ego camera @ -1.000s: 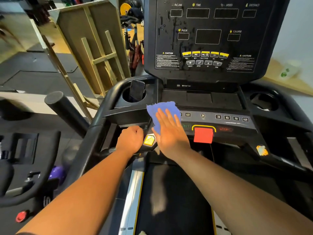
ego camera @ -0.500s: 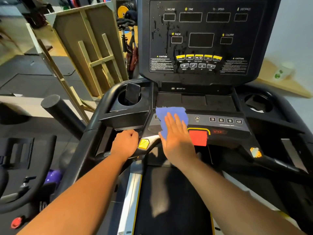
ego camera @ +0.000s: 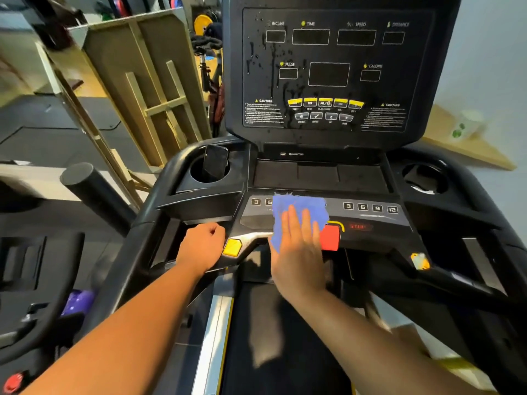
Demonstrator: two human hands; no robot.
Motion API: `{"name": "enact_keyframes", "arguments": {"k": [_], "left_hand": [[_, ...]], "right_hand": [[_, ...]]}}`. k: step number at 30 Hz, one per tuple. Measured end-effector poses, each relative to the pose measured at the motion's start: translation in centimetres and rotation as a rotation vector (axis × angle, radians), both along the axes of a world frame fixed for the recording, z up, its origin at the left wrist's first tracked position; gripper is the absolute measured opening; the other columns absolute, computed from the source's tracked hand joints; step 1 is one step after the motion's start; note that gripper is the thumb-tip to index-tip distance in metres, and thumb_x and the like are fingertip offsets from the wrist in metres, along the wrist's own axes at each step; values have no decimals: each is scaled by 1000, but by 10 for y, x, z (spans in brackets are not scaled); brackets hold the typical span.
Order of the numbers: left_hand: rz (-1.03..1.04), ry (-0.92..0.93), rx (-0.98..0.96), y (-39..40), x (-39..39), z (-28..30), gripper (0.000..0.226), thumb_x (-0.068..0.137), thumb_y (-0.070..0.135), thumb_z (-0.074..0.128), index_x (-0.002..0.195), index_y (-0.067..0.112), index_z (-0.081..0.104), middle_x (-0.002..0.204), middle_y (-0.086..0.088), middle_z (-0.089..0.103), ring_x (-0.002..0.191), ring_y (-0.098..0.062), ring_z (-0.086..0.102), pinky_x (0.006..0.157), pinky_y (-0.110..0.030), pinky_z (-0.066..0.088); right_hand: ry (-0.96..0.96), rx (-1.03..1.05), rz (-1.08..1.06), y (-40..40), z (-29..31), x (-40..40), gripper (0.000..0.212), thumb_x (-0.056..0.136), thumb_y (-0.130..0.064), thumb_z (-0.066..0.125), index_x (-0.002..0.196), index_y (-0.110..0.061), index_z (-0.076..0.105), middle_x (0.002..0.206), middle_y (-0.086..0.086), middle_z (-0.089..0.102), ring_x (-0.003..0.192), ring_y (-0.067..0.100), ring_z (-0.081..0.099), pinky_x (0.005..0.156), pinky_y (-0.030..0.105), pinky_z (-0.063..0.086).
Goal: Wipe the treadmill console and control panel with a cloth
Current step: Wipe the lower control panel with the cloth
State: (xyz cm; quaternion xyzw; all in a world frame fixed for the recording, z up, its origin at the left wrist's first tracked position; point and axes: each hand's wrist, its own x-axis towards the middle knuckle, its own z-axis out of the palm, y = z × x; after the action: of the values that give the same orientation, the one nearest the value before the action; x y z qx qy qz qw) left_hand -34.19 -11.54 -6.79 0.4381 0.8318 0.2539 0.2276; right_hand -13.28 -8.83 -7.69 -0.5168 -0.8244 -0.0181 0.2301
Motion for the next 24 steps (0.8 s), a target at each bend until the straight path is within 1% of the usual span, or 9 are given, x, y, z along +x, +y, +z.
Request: {"name": "enact_keyframes", "arguments": {"k": [3,5,7,10,12,16,18,21,24], "left_hand": [[14,18,-16,0,0,-1,34,96,32,44,73,16,63,76,-6,68,76,-30,63,69,-36,49],[19,27,-20,0,1,-1,34,96,31,45,72,15,62,76,-6,67,76,-30,62,68,-35,46],[9,22,-15,0,1,-1,34,98,30,44,73,15,62,76,-5,68,76,-28,64,69,-36,48],[-7,18,-6,0,-1,-3,35,100,30,44,74,17,64,77,-5,69,77,-27,65,73,-38,52],[-17,14,3,-1,-1,-3,36,102,29,44,75,17,65,76,-5,69,77,-26,66,74,-37,52],[-21,15,7,0,-2,-4,35,101,30,45,76,18,65,76,-4,69,76,-25,65,74,-39,53],[-17,17,11,1,-3,-4,34,100,31,44,75,18,64,76,-4,69,75,-26,65,74,-39,53],[-20,2,13,0,-1,-4,36,102,30,45,71,18,61,73,-5,67,73,-26,63,70,-37,51],[7,-5,-2,-1,0,-3,38,100,32,44,67,18,57,71,-7,65,72,-30,63,65,-36,46]], "right_hand": [[-51,51,248,7,-3,-19,56,99,-33,45,148,-5,43,156,13,41,147,38,31,119,54,29],[-70,62,292,20,-3,-12,54,102,-33,43,148,-4,44,155,13,42,147,35,33,117,53,32],[-20,73,194,27,-1,7,55,100,-31,49,147,-2,44,154,15,43,146,34,36,117,53,33],[9,6,14,31,7,37,61,98,-29,57,150,-4,39,157,12,39,148,31,31,121,48,27],[17,-29,-64,33,6,55,60,99,-32,53,150,-4,39,156,12,40,148,30,31,121,49,26],[23,-72,-198,31,5,68,62,99,-41,31,147,-4,40,153,14,45,146,35,34,118,54,29],[-30,-92,-261,29,11,49,60,99,-40,39,147,-4,41,153,17,44,144,41,35,117,57,30],[-66,-27,-121,24,14,-1,61,98,-40,47,147,-4,44,155,19,41,144,44,34,119,57,26],[-245,-39,179,21,13,-31,65,103,-48,31,157,-12,22,165,13,17,152,39,12,123,55,8]]}}
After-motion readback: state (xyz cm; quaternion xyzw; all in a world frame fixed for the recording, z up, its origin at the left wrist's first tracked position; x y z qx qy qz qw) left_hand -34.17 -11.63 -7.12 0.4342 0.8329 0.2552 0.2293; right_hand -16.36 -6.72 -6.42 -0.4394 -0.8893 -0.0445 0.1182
